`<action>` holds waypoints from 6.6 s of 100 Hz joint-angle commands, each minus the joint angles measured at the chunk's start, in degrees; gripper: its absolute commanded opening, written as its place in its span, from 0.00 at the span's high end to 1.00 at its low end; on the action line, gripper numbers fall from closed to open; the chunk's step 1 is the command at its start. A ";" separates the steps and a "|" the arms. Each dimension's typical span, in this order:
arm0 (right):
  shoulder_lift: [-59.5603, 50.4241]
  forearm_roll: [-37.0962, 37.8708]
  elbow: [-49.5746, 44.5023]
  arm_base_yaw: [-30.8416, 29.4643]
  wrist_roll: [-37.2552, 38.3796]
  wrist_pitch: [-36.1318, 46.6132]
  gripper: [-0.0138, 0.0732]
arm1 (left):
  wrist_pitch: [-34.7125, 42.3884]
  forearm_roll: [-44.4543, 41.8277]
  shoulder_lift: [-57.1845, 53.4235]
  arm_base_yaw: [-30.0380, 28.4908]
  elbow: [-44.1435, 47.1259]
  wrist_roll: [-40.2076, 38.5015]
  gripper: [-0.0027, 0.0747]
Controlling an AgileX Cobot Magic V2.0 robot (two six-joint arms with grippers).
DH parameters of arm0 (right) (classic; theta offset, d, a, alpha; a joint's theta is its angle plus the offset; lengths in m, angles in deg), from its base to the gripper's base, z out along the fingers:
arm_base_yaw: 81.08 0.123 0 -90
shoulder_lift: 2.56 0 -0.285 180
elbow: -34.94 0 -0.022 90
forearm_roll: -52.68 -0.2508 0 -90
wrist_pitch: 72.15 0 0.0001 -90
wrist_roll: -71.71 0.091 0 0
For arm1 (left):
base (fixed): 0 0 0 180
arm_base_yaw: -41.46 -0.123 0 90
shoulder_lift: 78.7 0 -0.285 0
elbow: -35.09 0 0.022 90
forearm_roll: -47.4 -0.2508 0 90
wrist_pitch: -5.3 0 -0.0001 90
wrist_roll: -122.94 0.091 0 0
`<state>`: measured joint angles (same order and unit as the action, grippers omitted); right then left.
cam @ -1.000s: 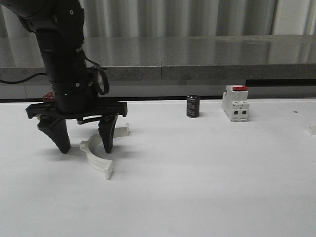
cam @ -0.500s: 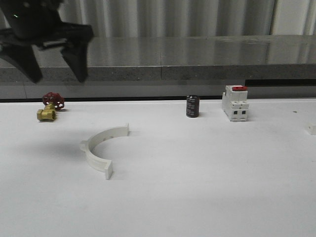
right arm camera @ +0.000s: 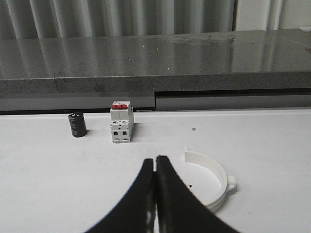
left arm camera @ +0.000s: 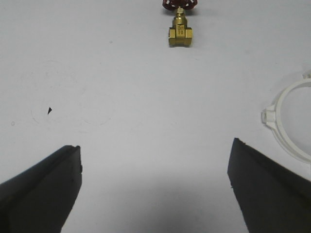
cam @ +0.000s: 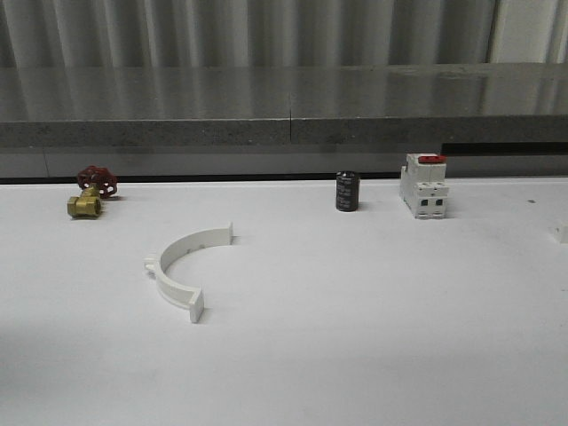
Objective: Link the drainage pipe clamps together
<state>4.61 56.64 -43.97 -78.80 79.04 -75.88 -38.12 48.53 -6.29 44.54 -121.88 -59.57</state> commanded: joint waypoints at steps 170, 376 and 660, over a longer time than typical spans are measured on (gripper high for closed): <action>48.03 -0.67 44.66 -0.17 -0.19 -35.85 0.88 | 8.58 4.12 -37.75 -0.25 25.37 0.13 0.99; 106.21 -13.08 69.48 -19.25 -24.67 -34.79 0.52 | 8.58 4.12 -37.75 -0.25 25.37 0.13 0.99; 120.27 10.96 95.51 37.58 50.70 -41.67 0.75 | 8.58 4.12 -37.75 -0.25 25.37 0.13 0.99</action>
<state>128.23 67.07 49.81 -41.26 129.60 -118.88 -33.39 51.95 -44.25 44.32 -94.96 -59.47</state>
